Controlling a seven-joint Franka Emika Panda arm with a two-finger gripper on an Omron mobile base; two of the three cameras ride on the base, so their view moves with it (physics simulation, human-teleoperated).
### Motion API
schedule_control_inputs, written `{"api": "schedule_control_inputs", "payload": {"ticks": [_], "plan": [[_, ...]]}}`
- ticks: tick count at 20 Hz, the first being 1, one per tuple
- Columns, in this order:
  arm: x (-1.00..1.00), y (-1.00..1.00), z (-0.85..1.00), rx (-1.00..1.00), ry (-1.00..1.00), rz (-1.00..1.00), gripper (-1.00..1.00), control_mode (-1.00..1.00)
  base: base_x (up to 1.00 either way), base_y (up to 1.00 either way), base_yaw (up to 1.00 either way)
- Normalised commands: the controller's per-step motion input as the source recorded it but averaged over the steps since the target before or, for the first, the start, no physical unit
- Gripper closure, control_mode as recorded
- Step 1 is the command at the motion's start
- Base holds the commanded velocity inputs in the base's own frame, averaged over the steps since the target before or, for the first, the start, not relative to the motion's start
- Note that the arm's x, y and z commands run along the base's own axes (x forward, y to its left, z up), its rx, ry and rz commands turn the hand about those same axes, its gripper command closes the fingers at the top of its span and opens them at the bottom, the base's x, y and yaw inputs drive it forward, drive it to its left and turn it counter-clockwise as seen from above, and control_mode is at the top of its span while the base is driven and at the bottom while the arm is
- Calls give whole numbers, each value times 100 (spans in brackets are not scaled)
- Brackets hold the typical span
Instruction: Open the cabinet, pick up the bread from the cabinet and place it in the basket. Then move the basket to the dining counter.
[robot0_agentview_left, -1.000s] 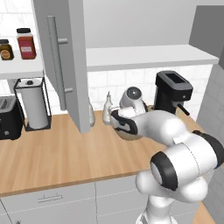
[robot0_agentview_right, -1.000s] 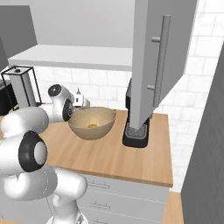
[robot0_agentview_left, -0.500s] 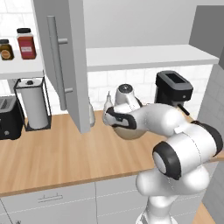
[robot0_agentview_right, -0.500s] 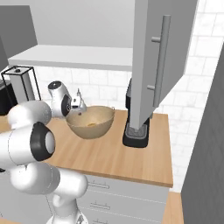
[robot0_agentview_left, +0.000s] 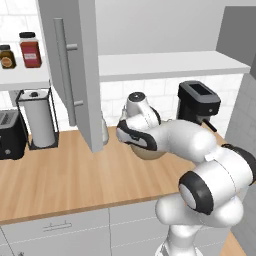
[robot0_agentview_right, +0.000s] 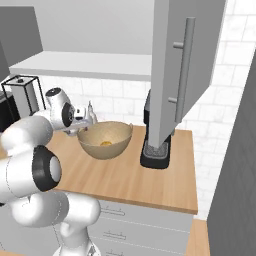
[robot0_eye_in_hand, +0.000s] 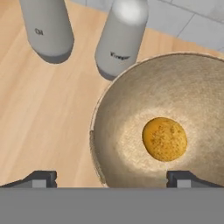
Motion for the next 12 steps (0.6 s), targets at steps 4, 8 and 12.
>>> {"api": "schedule_control_inputs", "payload": {"ticks": [4,8,12], "plan": [[-55,-7,-6,0,0,1,-100,-100,0,0,0],[-1,-9,-41,0,1,1,-100,-100,0,0,0],[28,-22,-31,-2,0,3,-100,-100,0,0,0]]}}
